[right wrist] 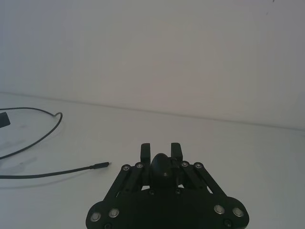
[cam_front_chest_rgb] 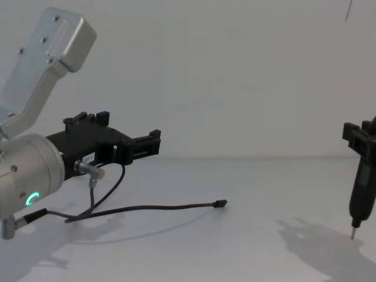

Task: Pick up the data cable with the one hand.

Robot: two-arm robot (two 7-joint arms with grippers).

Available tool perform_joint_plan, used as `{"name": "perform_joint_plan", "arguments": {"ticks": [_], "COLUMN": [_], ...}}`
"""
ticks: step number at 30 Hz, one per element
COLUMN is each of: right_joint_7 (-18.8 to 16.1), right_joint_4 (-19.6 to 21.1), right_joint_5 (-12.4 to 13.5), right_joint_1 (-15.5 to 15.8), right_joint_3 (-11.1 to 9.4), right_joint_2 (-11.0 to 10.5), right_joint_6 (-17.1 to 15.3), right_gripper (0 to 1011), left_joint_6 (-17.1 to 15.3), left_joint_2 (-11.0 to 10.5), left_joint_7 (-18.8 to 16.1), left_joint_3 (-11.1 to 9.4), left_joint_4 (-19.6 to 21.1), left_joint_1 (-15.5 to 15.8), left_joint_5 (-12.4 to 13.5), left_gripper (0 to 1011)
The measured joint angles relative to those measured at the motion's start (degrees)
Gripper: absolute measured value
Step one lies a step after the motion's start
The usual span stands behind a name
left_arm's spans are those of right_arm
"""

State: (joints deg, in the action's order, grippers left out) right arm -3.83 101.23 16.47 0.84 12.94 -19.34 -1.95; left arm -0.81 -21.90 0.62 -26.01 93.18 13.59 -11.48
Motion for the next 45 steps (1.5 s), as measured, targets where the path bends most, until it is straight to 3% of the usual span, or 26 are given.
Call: {"name": "perform_joint_plan", "arguments": {"ticks": [18,26,45], "right_joint_7": [0.0,0.0,0.0], "right_joint_4": [0.0,0.0,0.0], "right_joint_5": [0.0,0.0,0.0], "right_joint_1": [0.0,0.0,0.0], "right_joint_3": [0.0,0.0,0.0], "right_joint_2": [0.0,0.0,0.0], "right_joint_6": [0.0,0.0,0.0], "right_gripper": [251,251,251], "left_joint_6": [0.0,-1.0,-3.7], "left_joint_2": [0.0,-0.9,-6.9], "left_joint_7": [0.1,2.8,17.9], "left_joint_3": [0.0,-0.6,-3.3], "left_joint_4": [0.0,0.0,0.2], "left_joint_1": [0.1,1.1,5.4], "left_joint_5": [0.0,0.1,-0.9], "left_gripper": [1001,1001,1001]}}
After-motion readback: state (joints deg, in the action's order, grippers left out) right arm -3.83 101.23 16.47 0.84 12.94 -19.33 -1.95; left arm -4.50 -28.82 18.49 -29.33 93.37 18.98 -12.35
